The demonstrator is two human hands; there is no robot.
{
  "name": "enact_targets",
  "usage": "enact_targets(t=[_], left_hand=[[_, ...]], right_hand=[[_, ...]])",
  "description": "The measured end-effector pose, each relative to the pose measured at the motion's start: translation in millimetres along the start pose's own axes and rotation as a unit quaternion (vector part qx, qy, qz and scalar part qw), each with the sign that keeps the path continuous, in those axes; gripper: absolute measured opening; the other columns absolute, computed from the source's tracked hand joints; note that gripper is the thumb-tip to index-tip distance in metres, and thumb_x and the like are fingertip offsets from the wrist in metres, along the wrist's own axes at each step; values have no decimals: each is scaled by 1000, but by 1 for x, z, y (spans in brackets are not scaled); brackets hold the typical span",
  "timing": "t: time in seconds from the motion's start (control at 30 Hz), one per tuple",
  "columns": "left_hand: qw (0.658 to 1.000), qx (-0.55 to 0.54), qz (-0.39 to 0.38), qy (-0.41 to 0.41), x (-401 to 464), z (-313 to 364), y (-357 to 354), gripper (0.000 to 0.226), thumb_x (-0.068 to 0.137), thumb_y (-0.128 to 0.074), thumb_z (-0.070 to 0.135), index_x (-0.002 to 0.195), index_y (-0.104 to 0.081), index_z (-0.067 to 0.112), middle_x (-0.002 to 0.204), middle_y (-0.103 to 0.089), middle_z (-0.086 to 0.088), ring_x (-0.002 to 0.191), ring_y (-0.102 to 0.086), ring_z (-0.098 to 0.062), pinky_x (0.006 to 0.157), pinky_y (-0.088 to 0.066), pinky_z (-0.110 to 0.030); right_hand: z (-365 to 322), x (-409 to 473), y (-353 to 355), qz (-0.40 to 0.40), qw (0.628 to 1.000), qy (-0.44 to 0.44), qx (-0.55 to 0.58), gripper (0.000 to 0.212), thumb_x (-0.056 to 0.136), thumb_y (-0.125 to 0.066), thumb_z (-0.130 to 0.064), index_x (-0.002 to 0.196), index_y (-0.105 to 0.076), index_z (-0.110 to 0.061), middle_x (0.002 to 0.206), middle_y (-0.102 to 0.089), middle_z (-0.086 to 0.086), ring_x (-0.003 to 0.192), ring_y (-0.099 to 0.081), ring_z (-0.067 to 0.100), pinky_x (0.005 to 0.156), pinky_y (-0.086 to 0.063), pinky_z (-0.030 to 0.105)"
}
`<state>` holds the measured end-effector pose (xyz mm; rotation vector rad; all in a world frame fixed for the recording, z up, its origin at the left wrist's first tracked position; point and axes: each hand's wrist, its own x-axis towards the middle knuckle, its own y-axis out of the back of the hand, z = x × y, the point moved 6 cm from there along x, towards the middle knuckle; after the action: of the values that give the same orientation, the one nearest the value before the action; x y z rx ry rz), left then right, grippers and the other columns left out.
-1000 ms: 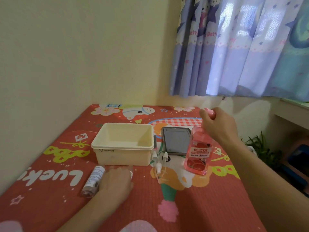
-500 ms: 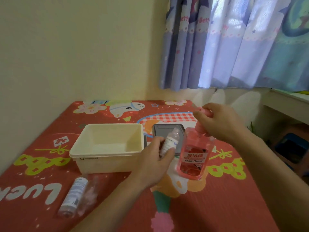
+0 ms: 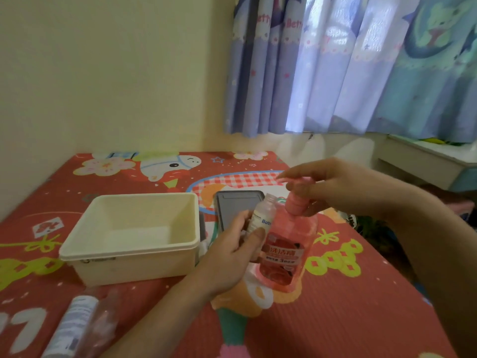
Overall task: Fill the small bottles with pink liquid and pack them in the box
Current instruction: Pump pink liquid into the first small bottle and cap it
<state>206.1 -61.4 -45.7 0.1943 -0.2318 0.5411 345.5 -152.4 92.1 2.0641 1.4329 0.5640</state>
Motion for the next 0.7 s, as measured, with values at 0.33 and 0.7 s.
enact_targets(t=[0.33,0.7], left_hand=[[1000,-19,-1,-19,-12,17,-4,29,98,-49,49,127,-52,52,115,-66,17,110,-67,-10,88,-58,-33],[998,31,17,-52,-9,36,3,38,95,-49,52,132,-50,44,100,-69,16,89,-70,-8,74,-57,-29]], right_hand=[[-9,-7,2,-82,997,3,-7,33,96,-59,0,118,-72,-22,108,-75,12,93,-74,25,82,-61,34],[-18,-7,2,-94,994,-43,-30,21,96,-60,-29,105,-78,-25,103,-76,3,90,-74,27,79,-62,41]])
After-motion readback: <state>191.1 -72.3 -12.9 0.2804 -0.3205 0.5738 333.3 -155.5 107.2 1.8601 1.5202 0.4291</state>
